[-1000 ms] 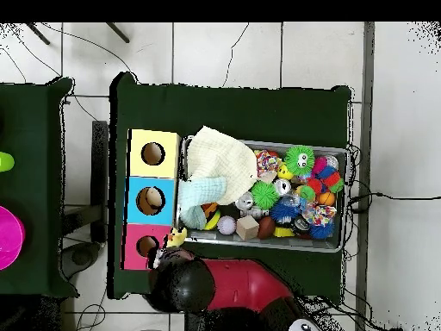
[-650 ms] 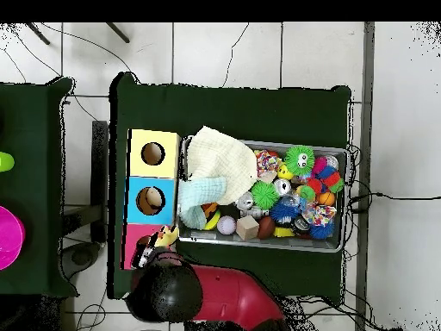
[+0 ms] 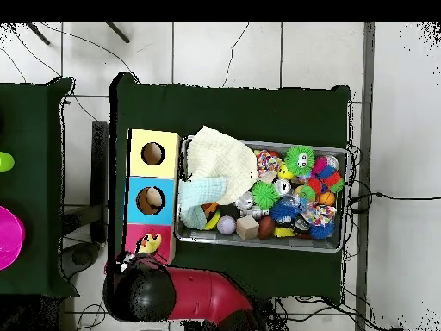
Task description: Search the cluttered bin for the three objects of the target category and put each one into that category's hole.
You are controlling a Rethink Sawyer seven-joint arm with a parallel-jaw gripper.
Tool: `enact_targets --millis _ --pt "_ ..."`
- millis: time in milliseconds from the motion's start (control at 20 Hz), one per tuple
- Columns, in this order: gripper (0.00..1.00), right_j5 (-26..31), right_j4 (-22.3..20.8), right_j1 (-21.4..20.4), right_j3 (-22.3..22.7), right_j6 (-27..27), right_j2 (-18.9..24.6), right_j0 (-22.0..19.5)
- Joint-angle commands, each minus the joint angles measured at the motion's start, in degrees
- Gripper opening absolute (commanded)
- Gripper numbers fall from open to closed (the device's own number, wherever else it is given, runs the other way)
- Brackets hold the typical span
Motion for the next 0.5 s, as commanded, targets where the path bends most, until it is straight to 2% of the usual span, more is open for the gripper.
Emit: enact_targets --millis 50,200,400,500 --pt "0.0 -8.04 1.74 12.48 -3.9 14.0 -7.96 4.27" --pt "0.0 -7.85 1.14 15.79 -5.51 13.15 -12.67 7.5" --pt "0.0 -10.49 2.22 19.32 -5.25 12.07 -11.87 6.76" --pt "0.0 -9.88 2.61 20.19 -5.58 12.13 -12.95 7.75"
